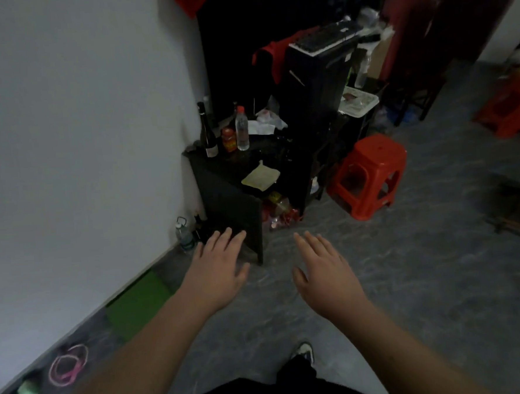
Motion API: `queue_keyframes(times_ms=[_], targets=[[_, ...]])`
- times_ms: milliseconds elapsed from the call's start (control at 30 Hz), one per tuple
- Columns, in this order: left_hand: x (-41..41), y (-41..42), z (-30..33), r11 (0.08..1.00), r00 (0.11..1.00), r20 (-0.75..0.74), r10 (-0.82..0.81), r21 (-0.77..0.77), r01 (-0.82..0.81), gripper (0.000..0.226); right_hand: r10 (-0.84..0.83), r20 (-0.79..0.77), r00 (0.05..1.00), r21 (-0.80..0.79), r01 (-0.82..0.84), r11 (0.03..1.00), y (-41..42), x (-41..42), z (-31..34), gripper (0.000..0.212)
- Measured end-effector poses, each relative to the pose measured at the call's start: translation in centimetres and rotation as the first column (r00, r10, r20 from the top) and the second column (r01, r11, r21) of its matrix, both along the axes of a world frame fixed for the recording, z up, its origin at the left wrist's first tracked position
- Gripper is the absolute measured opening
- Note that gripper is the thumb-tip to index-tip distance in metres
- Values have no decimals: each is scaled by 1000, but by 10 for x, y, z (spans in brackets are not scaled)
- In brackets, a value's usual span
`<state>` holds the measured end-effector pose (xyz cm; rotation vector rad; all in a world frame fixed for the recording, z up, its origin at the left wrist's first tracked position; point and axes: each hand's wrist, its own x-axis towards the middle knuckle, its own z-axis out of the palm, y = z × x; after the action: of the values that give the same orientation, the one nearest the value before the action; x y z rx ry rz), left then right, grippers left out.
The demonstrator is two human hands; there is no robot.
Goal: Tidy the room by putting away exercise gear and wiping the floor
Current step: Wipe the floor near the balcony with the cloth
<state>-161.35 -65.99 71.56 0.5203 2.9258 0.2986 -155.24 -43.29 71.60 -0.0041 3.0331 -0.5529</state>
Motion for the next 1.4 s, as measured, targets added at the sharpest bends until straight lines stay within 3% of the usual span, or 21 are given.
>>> queue_keyframes(times_ms=[300,500,733,867,967,1033,1133,1167,1233,1300,1400], targets=[[-178,47,-26,996,994,68,88,9,-89,67,132,61,989,11,-132,991,54,-215,-13,67],[-302,65,-75,995,979,185,82,47,-93,66,149,128,981,11,-151,988,54,-337,-62,69],[-474,79,-149,986,928,374,7,153,-69,60,-25,329,944,-54,46,997,29,-480,-137,69],[-551,87,-185,982,868,493,-53,182,-43,58,-170,472,865,-175,281,944,21,-540,-175,70],[-595,100,-211,979,817,575,-51,191,-74,55,-318,544,777,-244,509,825,19,-574,-201,62],[-617,107,-228,980,761,649,-20,161,-112,59,-448,584,677,-247,674,696,18,-590,-215,52],[-637,114,-246,959,672,740,45,155,-236,63,-575,715,397,-277,916,289,19,-602,-225,41],[-640,116,-249,948,650,758,61,159,-275,62,-557,759,335,-293,941,167,21,-602,-227,40],[-644,119,-252,936,613,786,78,153,-316,60,-511,810,287,-318,948,29,24,-601,-235,41],[-646,123,-253,930,591,802,93,141,-338,59,-479,833,276,-333,942,-37,28,-601,-242,41],[-645,130,-256,927,572,812,118,117,-357,49,-435,856,280,-328,944,-39,34,-602,-251,41]])
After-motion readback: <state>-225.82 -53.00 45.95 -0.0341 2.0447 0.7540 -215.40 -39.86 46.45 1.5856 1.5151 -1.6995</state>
